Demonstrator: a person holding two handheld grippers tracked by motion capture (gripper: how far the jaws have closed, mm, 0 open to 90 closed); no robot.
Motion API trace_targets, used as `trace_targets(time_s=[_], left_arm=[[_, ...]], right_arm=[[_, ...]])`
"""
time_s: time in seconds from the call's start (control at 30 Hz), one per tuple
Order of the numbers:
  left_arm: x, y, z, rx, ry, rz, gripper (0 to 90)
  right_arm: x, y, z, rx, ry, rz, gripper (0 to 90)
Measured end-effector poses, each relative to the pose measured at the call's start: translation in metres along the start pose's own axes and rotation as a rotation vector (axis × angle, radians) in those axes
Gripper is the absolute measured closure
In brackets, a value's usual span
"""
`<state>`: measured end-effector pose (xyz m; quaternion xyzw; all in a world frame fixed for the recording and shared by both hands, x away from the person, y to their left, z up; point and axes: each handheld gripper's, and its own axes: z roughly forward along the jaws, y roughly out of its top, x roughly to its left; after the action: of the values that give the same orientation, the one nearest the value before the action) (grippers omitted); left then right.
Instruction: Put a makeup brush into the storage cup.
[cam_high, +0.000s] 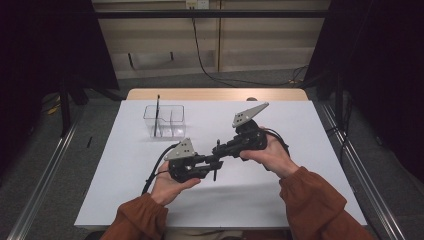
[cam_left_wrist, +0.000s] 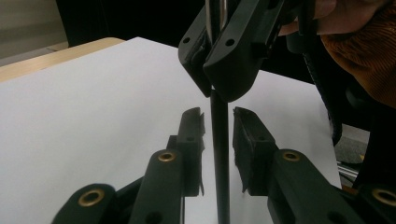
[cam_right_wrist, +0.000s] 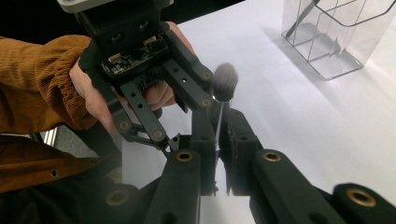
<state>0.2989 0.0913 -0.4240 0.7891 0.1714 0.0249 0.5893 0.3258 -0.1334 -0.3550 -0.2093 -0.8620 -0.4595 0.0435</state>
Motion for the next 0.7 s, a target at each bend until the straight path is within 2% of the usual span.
trace_targets(time_s=[0.27,0.47,0.5,0.7], left_arm=[[0.0001,-0.0003,-0.0003,0.005,-0.014,-0.016,81.8],[0.0014,-0.0009,-0.0008,0.015,-0.014,-0.028,83.7],[0.0010,-0.0008,-0.0011,0.012,0.001,-0.021,83.9],[0.0023,-0.0011,-0.0006,0.011,-0.024,-0.040,84.1]], right_arm=[[0.0006,-0.0032,-0.0017,-0.012,-0.002,0.002,84.2],[-0.0005,-0.0063,-0.0001,-0.016,0.003,0.008,84.2],[-0.0005,-0.0066,0.0001,-0.016,0.003,0.008,84.2],[0.0001,-0.0084,0.0002,-0.035,-0.002,-0.008,84.0]])
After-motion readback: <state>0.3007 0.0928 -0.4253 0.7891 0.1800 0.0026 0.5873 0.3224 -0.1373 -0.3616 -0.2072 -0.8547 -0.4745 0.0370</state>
